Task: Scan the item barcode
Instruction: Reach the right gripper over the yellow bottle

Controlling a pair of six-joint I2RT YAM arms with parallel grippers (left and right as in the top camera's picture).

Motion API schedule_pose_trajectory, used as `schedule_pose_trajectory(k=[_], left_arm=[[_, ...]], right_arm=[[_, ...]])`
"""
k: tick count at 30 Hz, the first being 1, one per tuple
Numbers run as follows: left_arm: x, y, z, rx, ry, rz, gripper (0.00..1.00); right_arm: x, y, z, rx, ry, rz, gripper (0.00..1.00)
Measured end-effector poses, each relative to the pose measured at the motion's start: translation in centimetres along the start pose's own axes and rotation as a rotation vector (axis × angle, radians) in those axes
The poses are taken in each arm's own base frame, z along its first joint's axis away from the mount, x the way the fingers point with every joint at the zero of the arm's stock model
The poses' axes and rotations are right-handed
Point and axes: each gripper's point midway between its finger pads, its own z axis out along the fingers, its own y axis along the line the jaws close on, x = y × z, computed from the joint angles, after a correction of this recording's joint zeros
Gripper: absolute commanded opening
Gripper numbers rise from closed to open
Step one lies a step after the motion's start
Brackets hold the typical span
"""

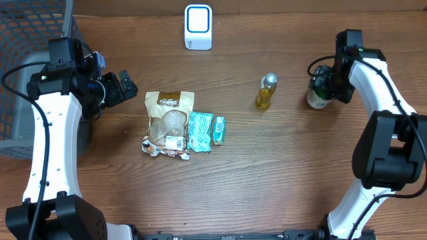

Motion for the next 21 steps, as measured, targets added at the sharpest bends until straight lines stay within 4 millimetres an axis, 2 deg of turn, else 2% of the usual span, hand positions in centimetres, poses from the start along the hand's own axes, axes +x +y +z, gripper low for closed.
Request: schedule_pose_trajectory(k=[2, 9, 12, 15, 18, 21], left_arm=[[0.0, 0.0, 0.0, 0.0, 0.0, 0.0, 1.0], [0.0, 0.0, 0.0, 0.0, 0.0, 0.0, 1.0], [0.0, 0.0, 0.0, 0.0, 0.0, 0.0, 1.0], [0.0, 0.0, 0.0, 0.0, 0.0, 0.0, 1.0], [0.0, 0.0, 0.0, 0.0, 0.0, 0.0, 1.0], [0.0, 0.0, 0.0, 0.0, 0.0, 0.0, 1.0]], right_arm=[[-0.1, 0.0, 0.0, 0.003, -0.006, -0.008, 1.0], [0.2, -0.4, -0.1, 0.02, 0.006, -0.015, 1.0], [0.4, -0.6, -1.0, 0.034, 0.033, -0.016, 1.0], [-1.1, 0.1, -3.8, 0.011, 0.001, -0.013, 1.0], [-2.5, 1.3, -8.4, -0.046, -0.053, -0.016, 1.0], [-2.6, 2.6, -13.0, -0.13, -0.104, -0.043, 1.0]])
